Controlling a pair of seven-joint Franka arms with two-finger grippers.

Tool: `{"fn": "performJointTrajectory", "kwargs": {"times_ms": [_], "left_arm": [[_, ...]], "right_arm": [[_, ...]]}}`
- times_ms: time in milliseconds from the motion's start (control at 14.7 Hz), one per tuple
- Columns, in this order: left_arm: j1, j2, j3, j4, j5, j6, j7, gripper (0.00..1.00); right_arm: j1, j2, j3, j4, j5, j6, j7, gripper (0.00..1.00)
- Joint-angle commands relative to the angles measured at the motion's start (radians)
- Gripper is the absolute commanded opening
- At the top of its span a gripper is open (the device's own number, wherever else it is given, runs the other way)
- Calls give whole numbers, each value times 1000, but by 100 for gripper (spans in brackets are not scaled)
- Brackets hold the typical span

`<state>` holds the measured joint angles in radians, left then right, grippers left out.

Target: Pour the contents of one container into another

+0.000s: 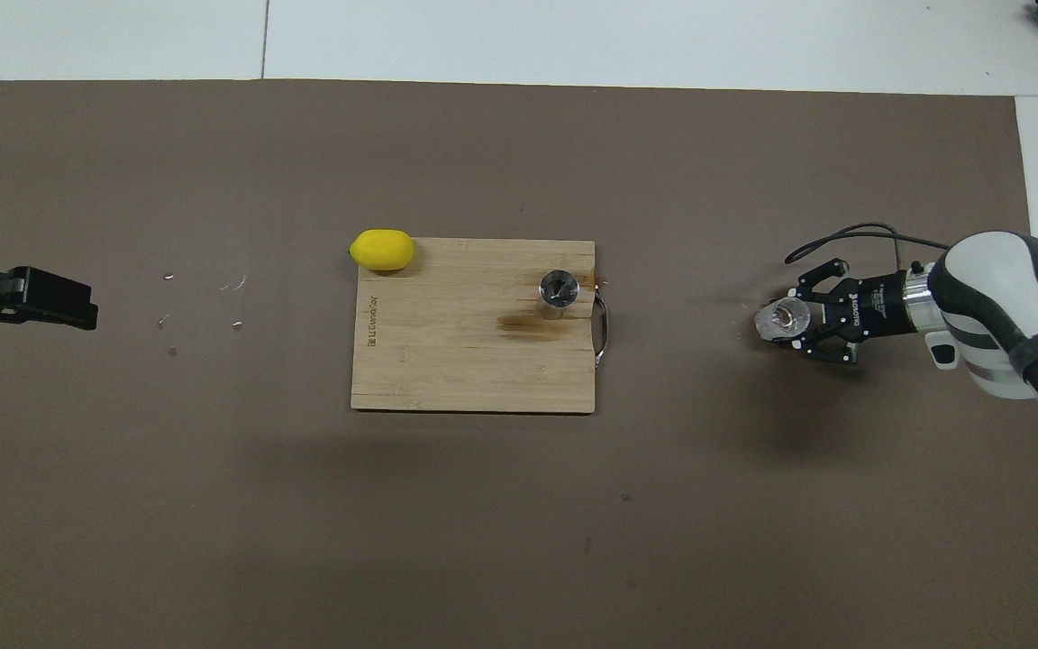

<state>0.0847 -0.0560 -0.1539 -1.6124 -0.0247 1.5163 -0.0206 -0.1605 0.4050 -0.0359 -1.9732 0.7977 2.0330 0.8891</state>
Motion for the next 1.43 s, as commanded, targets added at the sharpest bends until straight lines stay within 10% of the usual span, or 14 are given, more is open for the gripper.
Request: {"fn": "performJointTrajectory", "kwargs": {"times_ms": [0,136,884,1360], "left_arm": [[1,-15,5,-20,-9,5,10,100],[1,-15,5,-20,-9,5,10,100],[1,-15,5,-20,-9,5,10,100],[1,-15,5,-20,-9,5,10,100]], "right_arm": [[-13,-20,8,-30,29,9,-41,37],[-8,-20,7,-32,17,10,-44,100],[12,-239,17,-49,-366,-88,-148,100],[203,-284,17,-44,-667,-145,-272,100]]}}
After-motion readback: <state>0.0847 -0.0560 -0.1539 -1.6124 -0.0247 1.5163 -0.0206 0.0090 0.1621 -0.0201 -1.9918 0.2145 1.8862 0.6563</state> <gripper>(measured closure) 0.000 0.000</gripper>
